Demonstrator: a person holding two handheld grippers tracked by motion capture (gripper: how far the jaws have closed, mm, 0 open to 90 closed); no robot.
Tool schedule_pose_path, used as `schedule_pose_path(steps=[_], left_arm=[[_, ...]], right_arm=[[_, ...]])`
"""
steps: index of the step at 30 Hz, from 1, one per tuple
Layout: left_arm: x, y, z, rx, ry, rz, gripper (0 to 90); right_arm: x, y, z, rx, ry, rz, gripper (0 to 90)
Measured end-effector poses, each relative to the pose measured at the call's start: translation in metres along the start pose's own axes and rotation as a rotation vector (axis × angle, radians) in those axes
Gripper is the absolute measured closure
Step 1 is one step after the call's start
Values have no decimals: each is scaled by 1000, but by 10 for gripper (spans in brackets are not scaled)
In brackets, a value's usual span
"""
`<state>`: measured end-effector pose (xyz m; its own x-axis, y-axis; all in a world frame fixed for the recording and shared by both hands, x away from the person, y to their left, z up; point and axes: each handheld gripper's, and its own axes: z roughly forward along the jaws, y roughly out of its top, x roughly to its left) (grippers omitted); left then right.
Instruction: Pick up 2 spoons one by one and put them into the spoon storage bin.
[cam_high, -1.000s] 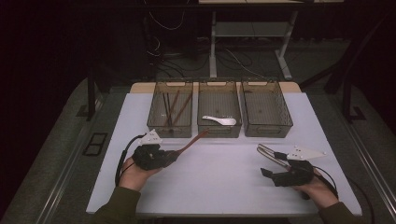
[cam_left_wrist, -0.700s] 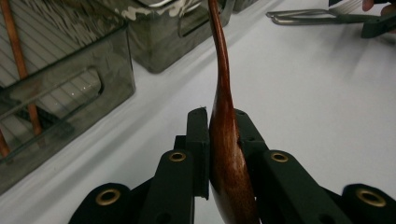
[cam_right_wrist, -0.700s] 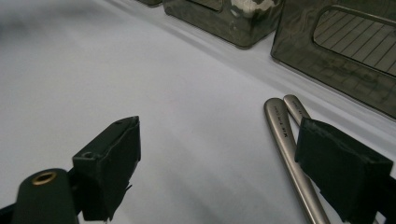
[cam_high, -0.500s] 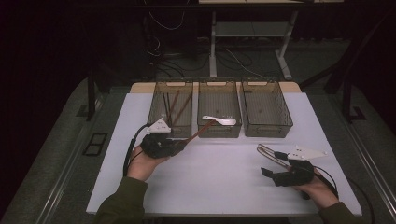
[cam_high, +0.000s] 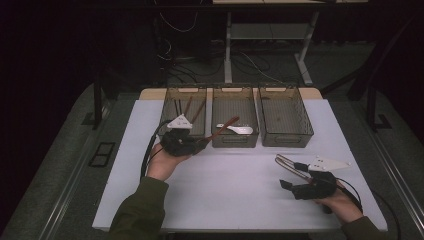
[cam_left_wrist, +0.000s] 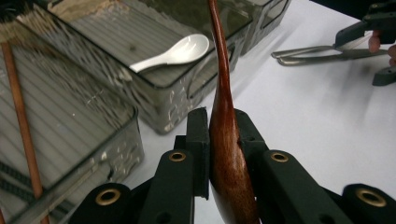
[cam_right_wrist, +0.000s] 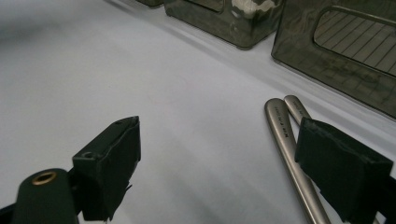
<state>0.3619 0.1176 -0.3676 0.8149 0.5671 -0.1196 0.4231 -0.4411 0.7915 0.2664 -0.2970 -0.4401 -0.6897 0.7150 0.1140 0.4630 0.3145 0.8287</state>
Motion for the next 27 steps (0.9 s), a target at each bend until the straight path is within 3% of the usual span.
schedule_pose_path(steps=[16, 19, 27], left_arm=[[12, 28, 19, -2, 9, 2, 789], [14, 31, 24, 16, 11, 3, 789], [18, 43, 53, 39, 21, -5, 788]], right_arm=[[0, 0, 1, -2, 2, 1, 142], [0, 0, 0, -4, 2, -1, 142], [1, 0, 1, -5, 5, -2, 142]])
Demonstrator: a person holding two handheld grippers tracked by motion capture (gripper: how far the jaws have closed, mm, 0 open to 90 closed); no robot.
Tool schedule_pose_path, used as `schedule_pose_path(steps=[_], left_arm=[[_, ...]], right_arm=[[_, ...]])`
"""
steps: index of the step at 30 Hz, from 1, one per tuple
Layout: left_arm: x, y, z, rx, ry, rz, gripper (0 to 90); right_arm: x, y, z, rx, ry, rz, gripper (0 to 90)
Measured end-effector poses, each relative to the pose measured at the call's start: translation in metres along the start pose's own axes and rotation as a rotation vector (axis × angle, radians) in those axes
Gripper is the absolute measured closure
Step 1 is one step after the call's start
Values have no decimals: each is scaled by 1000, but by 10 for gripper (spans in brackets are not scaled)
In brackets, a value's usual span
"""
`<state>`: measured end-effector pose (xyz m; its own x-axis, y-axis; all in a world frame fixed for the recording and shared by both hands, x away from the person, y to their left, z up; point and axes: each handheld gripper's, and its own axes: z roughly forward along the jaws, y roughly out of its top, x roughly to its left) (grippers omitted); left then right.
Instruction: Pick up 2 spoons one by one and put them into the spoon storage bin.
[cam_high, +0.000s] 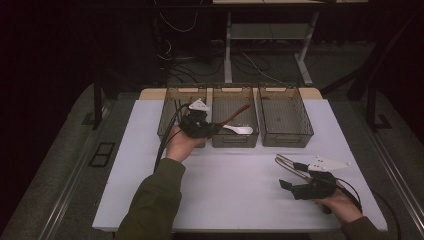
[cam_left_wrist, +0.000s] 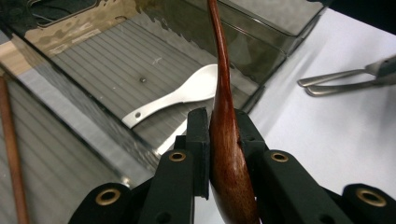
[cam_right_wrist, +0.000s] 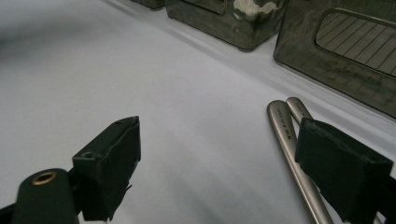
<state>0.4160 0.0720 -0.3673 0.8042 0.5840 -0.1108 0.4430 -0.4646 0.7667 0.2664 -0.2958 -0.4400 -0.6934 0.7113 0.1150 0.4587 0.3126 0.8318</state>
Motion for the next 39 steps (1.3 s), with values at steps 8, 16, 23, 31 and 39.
schedule_pose_path(steps=[8, 16, 23, 31, 39], left_arm=[[11, 13, 24, 21, 35, -24, 789], [21, 19, 43, 55, 51, -69, 787], [25, 16, 50, 55, 68, -118, 696], [19, 18, 39, 13, 49, -56, 552], [8, 15, 18, -51, 30, -17, 451]], right_arm=[[0, 0, 0, 0, 1, 0, 143], [-1, 0, 0, -2, 4, 4, 142], [-1, 0, -1, -6, 4, 5, 142], [-1, 0, -2, -8, 4, 7, 142], [-1, 0, -3, -11, 12, 0, 142]])
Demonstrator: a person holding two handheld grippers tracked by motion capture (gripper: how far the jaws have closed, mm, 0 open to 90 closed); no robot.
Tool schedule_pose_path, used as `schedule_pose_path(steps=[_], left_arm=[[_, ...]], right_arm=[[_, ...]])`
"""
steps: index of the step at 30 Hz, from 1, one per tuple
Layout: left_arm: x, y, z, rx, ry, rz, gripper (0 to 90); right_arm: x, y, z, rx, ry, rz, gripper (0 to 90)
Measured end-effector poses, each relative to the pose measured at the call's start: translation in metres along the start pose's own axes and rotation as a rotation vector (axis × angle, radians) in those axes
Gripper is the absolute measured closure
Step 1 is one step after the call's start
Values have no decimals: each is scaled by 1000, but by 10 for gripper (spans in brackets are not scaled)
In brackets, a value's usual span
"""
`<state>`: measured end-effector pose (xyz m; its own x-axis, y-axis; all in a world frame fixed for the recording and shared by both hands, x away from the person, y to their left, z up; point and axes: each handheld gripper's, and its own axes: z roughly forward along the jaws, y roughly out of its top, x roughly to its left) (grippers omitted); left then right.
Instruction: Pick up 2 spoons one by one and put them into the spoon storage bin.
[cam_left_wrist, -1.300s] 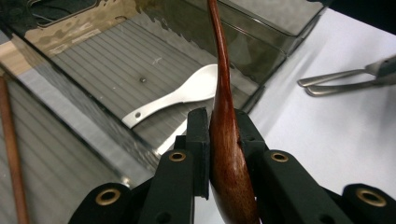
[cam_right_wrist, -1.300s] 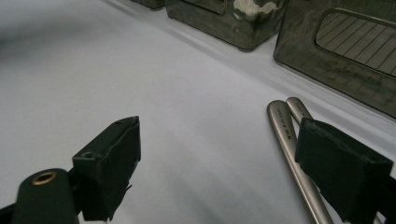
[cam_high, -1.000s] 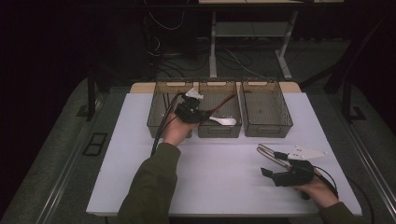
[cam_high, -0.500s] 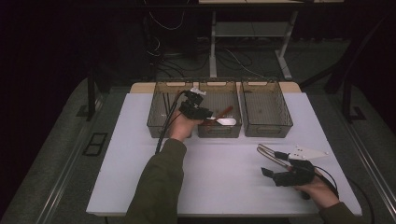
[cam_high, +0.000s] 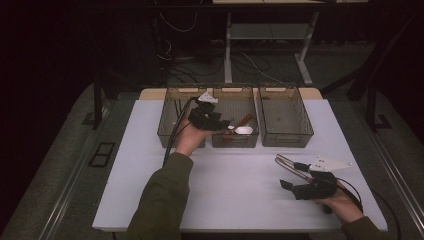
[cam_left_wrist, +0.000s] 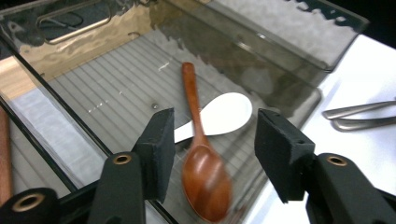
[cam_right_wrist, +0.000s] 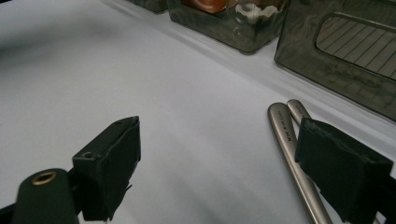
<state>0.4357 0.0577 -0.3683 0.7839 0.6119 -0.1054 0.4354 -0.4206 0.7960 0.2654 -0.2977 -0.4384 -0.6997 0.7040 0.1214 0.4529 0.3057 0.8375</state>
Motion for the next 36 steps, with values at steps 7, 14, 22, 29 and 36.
schedule_pose_path(steps=[7, 14, 22, 29, 36], left_arm=[[-7, -12, -16, -12, 8, 33, 361], [-15, -24, -30, -37, -18, 39, 298], [-23, -38, -44, -53, -6, 47, 231], [-27, -58, -55, -60, -10, 42, 198], [-37, -77, -68, -79, -15, 47, 173]], right_arm=[[-1, 0, 0, -2, -4, -1, 142], [-1, 0, 0, -6, -3, 1, 142], [-1, 0, 0, -4, -4, 2, 143], [-3, 0, 0, -6, -11, 6, 142], [-3, 1, -2, -16, -9, 33, 142]])
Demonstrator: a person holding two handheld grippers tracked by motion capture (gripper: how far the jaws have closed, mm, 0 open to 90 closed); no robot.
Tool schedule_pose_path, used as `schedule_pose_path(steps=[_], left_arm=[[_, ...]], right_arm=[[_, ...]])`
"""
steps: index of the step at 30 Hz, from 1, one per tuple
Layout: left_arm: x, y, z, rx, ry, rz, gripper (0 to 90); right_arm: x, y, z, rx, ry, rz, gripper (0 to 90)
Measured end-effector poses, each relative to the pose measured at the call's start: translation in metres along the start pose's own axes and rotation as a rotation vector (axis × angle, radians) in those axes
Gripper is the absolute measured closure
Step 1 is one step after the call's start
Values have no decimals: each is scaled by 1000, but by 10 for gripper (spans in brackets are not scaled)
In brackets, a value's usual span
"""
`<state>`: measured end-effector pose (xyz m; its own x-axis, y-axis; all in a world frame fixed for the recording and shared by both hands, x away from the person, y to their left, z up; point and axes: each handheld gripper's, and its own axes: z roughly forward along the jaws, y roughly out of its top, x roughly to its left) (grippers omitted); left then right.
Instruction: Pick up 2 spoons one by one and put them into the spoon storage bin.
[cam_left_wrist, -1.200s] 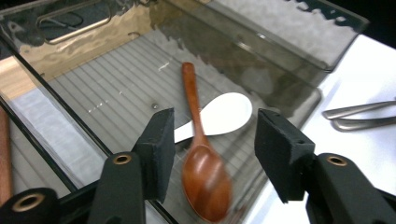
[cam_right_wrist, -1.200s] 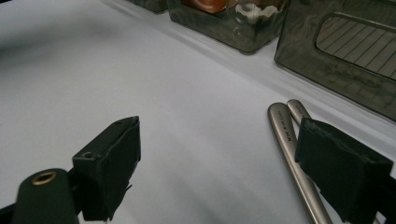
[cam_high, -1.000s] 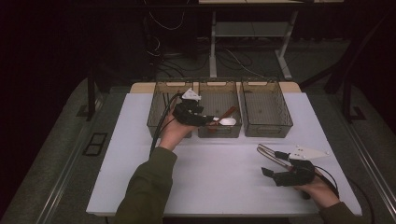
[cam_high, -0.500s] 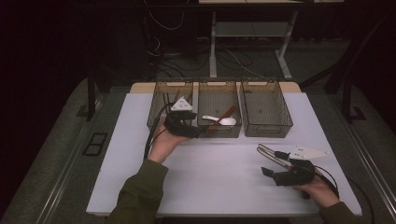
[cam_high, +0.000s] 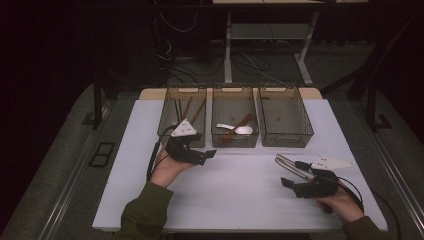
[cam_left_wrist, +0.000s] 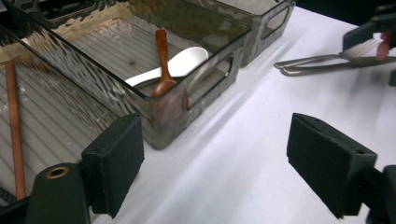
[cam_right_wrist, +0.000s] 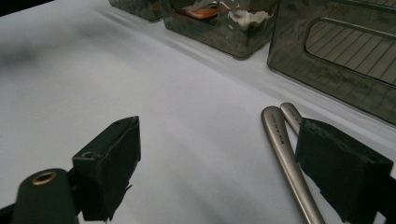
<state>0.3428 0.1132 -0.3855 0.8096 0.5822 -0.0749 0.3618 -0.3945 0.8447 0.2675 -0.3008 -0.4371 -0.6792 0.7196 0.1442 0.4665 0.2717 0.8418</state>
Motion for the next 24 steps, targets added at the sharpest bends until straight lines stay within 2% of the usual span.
schedule_pose_path(steps=[3, 6, 9, 15, 21, 24], left_arm=[[-3, -9, -6, -12, 5, 5, 156], [-6, -19, -11, -19, -3, 7, 148], [-9, -28, -16, -10, -9, 17, 140], [-11, -47, -27, -23, -13, 3, 135], [-13, -62, -36, -17, -10, -6, 124], [-14, -69, -39, -7, -9, -4, 107]], right_arm=[[-1, 0, 1, 10, 2, 6, 142], [0, 0, 1, 17, 3, -9, 142], [0, 2, 1, 22, 1, -10, 142], [-3, 4, 0, 44, 0, 6, 142], [-2, 6, -4, 54, -18, -31, 140], [-3, 7, -6, 59, -29, -30, 141]])
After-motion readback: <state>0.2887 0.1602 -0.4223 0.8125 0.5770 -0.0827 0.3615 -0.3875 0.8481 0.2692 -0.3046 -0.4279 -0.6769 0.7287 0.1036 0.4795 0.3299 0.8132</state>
